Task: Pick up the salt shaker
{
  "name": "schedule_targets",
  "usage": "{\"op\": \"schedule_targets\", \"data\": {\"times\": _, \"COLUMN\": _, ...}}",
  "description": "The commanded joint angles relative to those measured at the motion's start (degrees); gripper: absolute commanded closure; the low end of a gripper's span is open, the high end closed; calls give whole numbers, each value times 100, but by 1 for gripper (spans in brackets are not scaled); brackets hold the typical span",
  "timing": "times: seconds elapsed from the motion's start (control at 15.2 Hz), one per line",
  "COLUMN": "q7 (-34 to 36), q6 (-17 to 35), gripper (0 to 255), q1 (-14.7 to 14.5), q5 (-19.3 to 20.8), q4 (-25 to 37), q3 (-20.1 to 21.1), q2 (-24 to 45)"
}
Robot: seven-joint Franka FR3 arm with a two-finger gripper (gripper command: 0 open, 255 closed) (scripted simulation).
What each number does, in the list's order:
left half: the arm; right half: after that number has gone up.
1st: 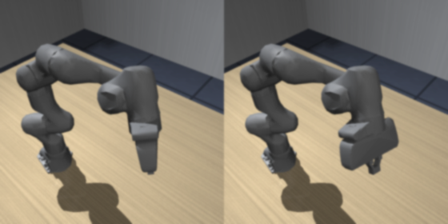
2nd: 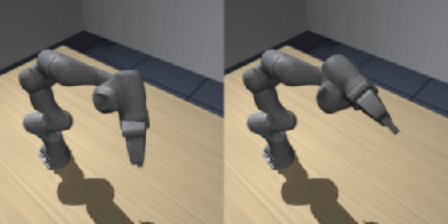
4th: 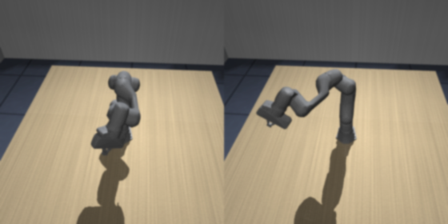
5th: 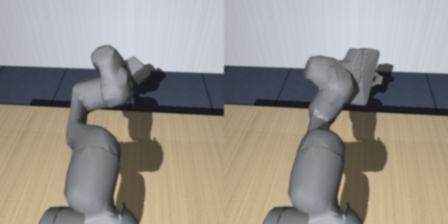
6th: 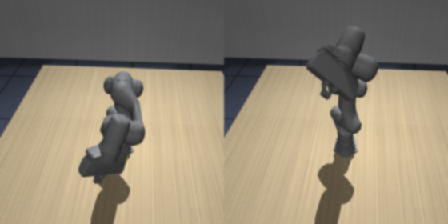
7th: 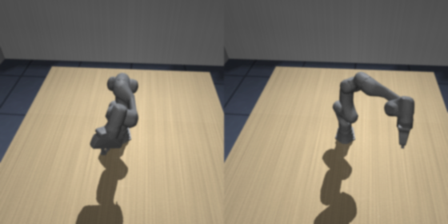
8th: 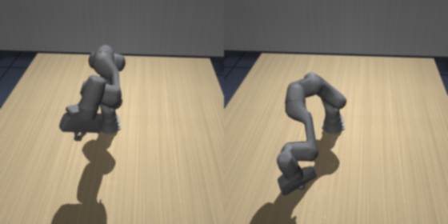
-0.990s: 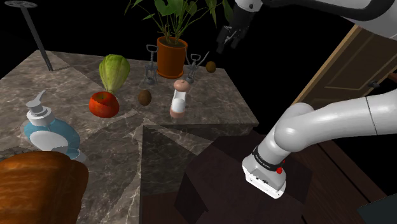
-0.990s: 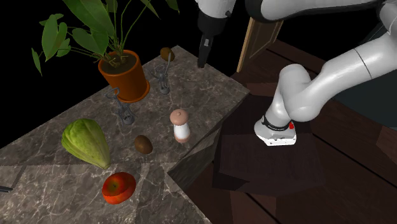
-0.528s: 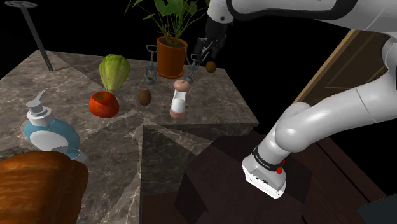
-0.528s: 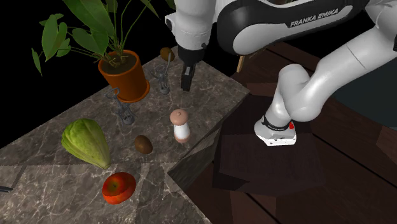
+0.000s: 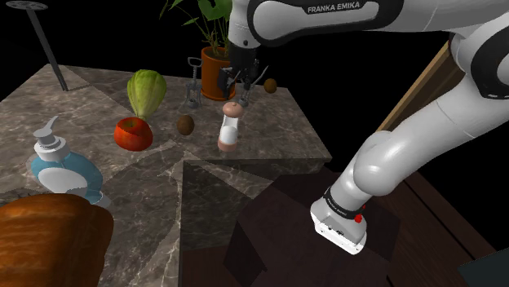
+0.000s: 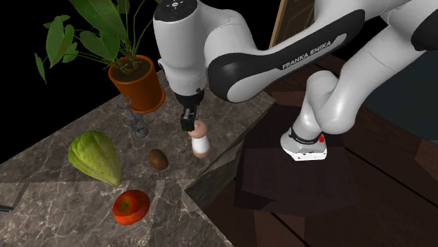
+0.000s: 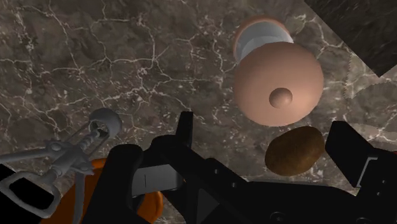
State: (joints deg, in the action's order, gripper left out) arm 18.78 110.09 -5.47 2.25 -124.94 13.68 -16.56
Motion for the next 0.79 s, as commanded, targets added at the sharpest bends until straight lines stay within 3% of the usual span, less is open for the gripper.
{"op": "schedule_targets", "data": {"times": 0.0, "q7": 146, "q6": 97, "gripper": 0, "q1": -38, "q5": 18, "q4": 118, "q3": 108, "q2": 289}}
{"op": "schedule_targets", "data": {"times": 0.59, "q7": 224, "q6": 684, "gripper": 0, "q1": -38, "q5": 64, "q4": -332, "q3": 135, "q2": 434}}
{"op": "schedule_targets", "data": {"times": 0.66, "q7": 221, "q6": 680, "gripper": 255, "q1": -36, "q5": 65, "q4": -324, "q3": 134, "q2": 438}}
{"op": "schedule_targets", "data": {"times": 0.73, "q7": 226, "q6": 682, "gripper": 255, "q1": -37, "q5": 67, "q4": -320, "q3": 136, "q2": 445}}
